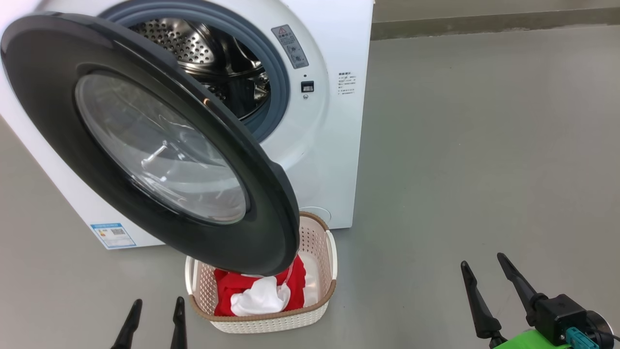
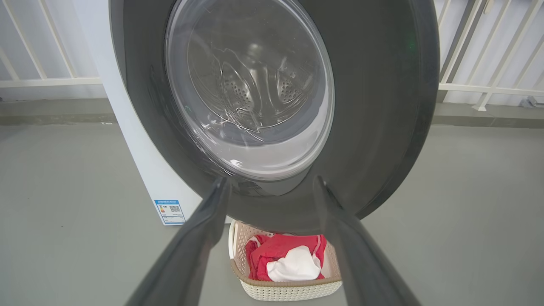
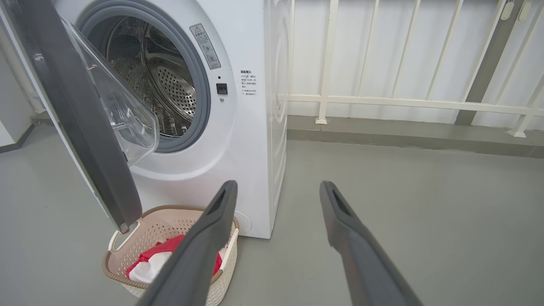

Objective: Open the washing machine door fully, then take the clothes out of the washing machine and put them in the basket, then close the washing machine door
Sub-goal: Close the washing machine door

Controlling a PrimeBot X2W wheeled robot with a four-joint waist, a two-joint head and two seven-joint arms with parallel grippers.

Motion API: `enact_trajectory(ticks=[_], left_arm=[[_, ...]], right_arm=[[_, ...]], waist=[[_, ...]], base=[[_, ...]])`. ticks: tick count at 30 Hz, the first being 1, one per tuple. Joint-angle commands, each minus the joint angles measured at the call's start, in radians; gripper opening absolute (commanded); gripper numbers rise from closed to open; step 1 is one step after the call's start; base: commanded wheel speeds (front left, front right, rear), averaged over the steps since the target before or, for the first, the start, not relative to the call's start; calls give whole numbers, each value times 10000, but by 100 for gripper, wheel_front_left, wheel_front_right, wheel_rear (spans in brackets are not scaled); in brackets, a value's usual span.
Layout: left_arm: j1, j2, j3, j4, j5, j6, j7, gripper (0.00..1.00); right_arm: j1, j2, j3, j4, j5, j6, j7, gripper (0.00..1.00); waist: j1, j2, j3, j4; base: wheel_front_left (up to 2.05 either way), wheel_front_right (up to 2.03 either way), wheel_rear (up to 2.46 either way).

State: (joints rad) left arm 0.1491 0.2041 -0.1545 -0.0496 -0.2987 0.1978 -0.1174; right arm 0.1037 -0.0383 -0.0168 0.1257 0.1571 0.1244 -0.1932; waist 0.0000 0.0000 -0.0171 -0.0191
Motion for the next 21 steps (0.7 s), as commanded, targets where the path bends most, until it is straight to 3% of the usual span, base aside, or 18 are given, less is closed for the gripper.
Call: enact_trajectory(ticks=[1,3,4,5,6,7,21], left_arm=[[-260,90,316,-214,84,92,-109,100],[-264,91,307,-220,77,109,-105,100],[-269,93,305,-223,77,120,-108,100],[-274,98,299,-227,83,130,-114,100],[-280,98,293,-232,81,136,-119,100],[-283,97,288,-235,77,143,-125,100],[-396,158,217,-355,91,240,-142,100]], right_arm=[[-155,-120,218,-262,-29,63,-66,100],[-161,-120,213,-262,-19,63,-75,100],[-165,-120,205,-260,-10,63,-80,69],[-170,-120,195,-259,-2,63,-85,47],[-173,-120,194,-256,18,63,-88,17],[-174,-120,197,-249,37,63,-89,0],[-662,-120,193,142,178,63,-146,0]], waist=[[0,0,3,-2],[0,0,12,-4],[0,0,17,-5],[0,0,21,-4],[0,0,23,-1],[0,0,18,0],[0,0,111,294]], base=[[0,0,0],[0,0,0],[0,0,0],[0,0,0],[0,0,0],[0,0,0],[0,0,0]])
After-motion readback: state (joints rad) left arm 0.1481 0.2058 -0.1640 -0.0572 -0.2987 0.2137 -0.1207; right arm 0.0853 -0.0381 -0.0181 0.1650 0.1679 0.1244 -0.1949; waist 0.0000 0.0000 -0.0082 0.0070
